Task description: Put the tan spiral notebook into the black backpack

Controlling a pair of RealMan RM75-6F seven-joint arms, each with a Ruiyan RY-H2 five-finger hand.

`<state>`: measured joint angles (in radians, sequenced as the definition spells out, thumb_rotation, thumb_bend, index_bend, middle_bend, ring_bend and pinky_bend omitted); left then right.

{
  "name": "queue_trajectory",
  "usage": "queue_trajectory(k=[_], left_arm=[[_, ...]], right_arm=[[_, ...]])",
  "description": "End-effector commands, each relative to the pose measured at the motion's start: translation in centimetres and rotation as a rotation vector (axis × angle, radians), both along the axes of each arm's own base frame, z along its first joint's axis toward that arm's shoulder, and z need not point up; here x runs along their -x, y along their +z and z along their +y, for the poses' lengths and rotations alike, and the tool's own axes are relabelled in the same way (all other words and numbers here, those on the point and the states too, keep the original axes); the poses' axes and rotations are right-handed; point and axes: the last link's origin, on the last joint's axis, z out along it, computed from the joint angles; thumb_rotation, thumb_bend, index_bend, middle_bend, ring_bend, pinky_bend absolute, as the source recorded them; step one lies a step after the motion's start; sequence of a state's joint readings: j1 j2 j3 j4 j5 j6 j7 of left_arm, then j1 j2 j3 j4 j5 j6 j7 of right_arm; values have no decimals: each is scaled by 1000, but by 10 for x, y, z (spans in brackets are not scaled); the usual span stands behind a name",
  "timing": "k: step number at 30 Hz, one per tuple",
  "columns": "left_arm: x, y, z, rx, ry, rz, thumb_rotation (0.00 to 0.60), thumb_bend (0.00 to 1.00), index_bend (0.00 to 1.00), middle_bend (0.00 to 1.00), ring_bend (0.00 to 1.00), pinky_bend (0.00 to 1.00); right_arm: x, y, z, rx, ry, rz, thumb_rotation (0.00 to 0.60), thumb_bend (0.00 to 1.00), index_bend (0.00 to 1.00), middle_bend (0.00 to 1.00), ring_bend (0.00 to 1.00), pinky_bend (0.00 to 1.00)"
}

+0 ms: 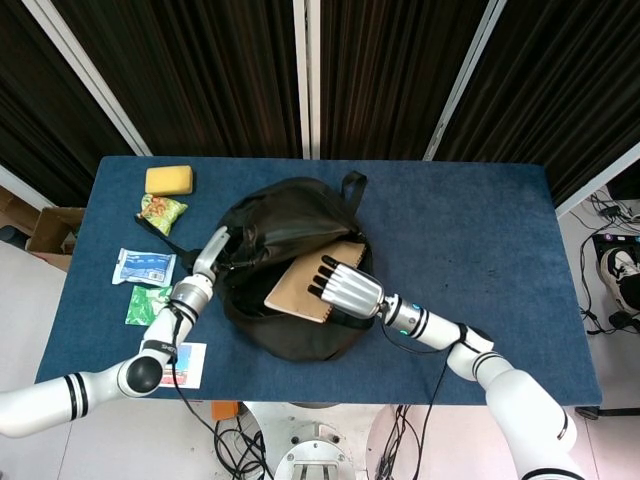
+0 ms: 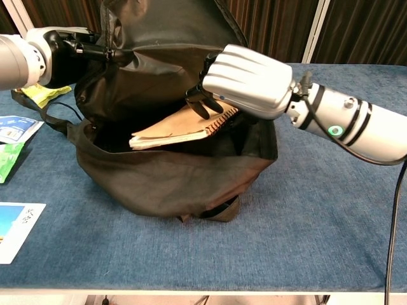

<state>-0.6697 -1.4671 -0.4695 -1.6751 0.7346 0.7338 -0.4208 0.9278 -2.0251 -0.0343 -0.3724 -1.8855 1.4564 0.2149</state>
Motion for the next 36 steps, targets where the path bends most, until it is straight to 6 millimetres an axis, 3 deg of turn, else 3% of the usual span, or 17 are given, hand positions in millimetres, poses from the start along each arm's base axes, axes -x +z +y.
queue_trajectory(k=[1, 7, 9, 12, 15, 19, 28, 32, 36], left_arm=[[0, 1, -1, 2, -1, -6, 600, 536, 614, 689, 571, 355], [0, 4, -4, 7, -3, -16, 600, 536, 613, 688, 572, 356], [0, 4, -5, 8, -2, -15, 600, 535, 613, 687, 571, 356], [3, 3, -5, 6, 1, -12, 600, 535, 612, 686, 571, 356], [5, 2, -6, 10, 6, -15, 600, 535, 611, 684, 571, 356], [8, 0, -7, 17, 2, -14, 600, 535, 608, 680, 564, 356], [18, -2, -12, 18, -20, 24, 600, 535, 602, 674, 550, 355], [21, -4, -19, 6, -91, 106, 600, 535, 595, 658, 528, 342], [27, -9, -32, 1, -215, 248, 600, 535, 573, 601, 470, 316]], right_arm=[[-3, -9, -7, 9, -50, 9, 600, 483, 1000, 727, 588, 469], [-6, -23, -16, 41, -129, 46, 600, 476, 998, 721, 580, 440], [-6, -28, -17, 47, -148, 58, 600, 435, 945, 677, 546, 388], [-3, -30, -14, 47, -190, 31, 600, 276, 660, 497, 349, 237], [3, -30, -8, 54, -221, 0, 600, 88, 246, 256, 84, 72], [11, -24, 5, 62, -237, -45, 600, 7, 36, 132, 0, 6], [27, 14, 41, 115, -207, -122, 600, 0, 0, 74, 0, 0], [42, 52, 71, 153, -143, -147, 600, 0, 0, 86, 0, 0], [69, 99, 99, 226, -143, -161, 600, 0, 0, 108, 0, 0]])
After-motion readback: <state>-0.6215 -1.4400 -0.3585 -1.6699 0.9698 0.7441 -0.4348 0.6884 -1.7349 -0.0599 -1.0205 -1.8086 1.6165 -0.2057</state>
